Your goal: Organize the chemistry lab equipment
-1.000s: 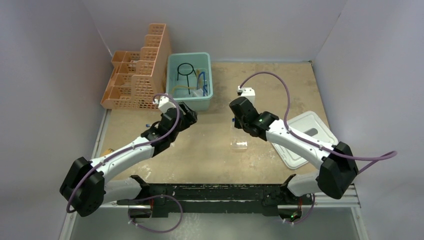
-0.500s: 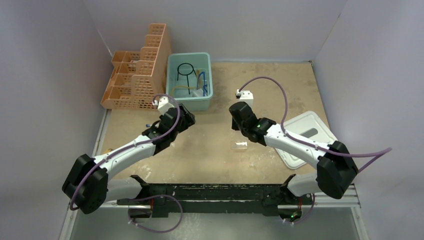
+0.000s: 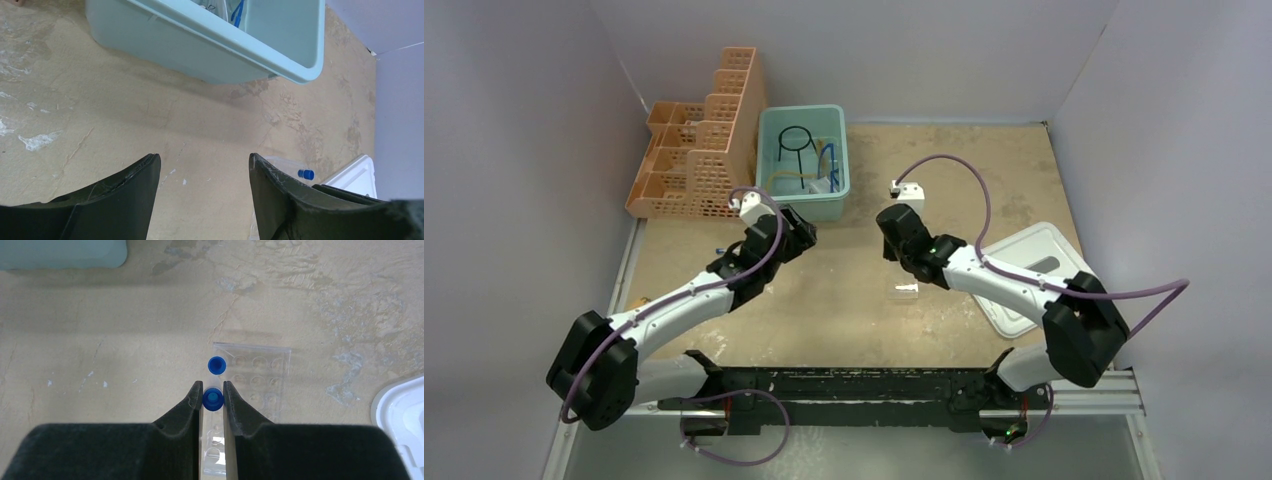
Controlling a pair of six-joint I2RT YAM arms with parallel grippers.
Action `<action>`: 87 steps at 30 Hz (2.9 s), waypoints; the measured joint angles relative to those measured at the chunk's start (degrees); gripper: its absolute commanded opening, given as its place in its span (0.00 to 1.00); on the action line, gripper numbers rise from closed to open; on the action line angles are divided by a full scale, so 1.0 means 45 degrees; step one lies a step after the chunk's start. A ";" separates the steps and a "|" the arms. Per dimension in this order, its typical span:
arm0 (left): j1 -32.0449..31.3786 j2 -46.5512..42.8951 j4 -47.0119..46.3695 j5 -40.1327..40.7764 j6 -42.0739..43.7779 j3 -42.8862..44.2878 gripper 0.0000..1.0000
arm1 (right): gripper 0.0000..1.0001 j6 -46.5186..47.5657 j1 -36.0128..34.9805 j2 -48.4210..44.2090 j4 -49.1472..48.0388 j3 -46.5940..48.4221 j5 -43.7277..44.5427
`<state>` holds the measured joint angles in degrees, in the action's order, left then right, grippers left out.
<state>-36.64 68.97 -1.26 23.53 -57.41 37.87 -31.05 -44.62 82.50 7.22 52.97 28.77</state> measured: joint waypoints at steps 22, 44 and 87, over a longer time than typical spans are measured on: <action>0.0000 -0.0359 0.0019 0.0073 0.0000 -0.0063 0.64 | 0.21 -0.0068 -0.0005 0.0729 0.0267 0.0000 -0.0005; 0.0039 -0.1651 0.0039 0.1122 -0.0175 -0.1637 0.67 | 0.49 -0.1093 -0.0019 0.0777 0.3215 0.1452 -0.1282; 0.4847 0.3215 0.4794 0.3181 -0.2113 0.1078 0.62 | 0.54 -0.0452 0.0000 -0.0690 0.3468 0.2025 0.0393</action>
<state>-14.83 83.44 20.32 37.85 -66.92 42.72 -33.08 -44.62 79.40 22.83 62.08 30.55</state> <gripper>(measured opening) 0.660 0.543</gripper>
